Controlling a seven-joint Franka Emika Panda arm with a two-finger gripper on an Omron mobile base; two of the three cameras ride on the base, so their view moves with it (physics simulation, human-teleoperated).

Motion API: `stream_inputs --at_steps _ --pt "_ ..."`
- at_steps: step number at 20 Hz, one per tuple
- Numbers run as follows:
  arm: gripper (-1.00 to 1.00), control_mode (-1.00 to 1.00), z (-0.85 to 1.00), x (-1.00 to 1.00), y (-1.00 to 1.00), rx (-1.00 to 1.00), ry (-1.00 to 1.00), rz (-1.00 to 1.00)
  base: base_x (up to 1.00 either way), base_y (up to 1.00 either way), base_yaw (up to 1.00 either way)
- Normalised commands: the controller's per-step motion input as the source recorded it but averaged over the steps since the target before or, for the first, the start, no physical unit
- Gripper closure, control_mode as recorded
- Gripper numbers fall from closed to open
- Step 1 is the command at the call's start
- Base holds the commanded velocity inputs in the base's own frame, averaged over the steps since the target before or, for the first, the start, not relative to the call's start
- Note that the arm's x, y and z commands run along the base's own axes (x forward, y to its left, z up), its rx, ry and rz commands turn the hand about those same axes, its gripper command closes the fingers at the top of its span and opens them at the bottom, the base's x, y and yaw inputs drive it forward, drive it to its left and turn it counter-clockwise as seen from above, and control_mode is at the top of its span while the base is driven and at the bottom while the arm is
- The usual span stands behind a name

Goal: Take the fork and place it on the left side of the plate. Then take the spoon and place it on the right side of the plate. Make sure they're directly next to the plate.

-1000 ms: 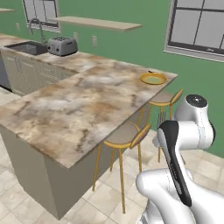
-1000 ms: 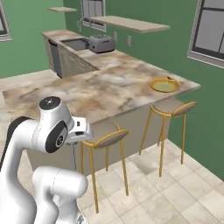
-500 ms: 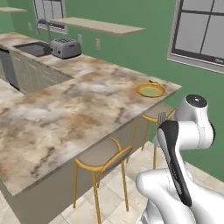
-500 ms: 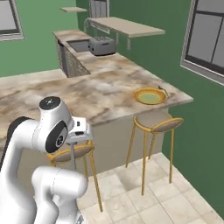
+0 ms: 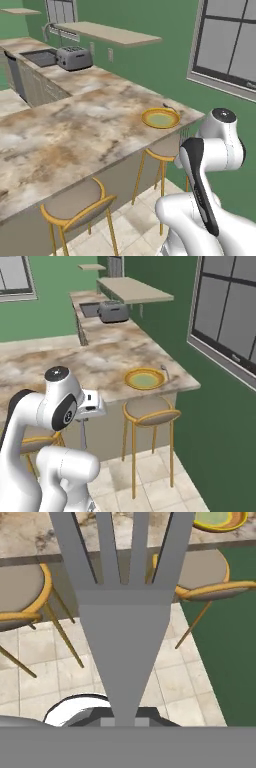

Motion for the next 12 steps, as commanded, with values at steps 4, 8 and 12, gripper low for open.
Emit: stream_inputs --at_steps 4,8,12 --pt "1.0 1.0 0.0 0.0 0.0 0.0 0.0 0.0 0.47 -0.79 0.28" --pt "1.0 1.0 0.0 0.0 0.0 0.0 0.0 0.0 0.46 -0.59 0.32" --pt "1.0 1.0 0.0 0.0 0.0 0.0 0.0 0.0 0.5 -0.36 0.35"
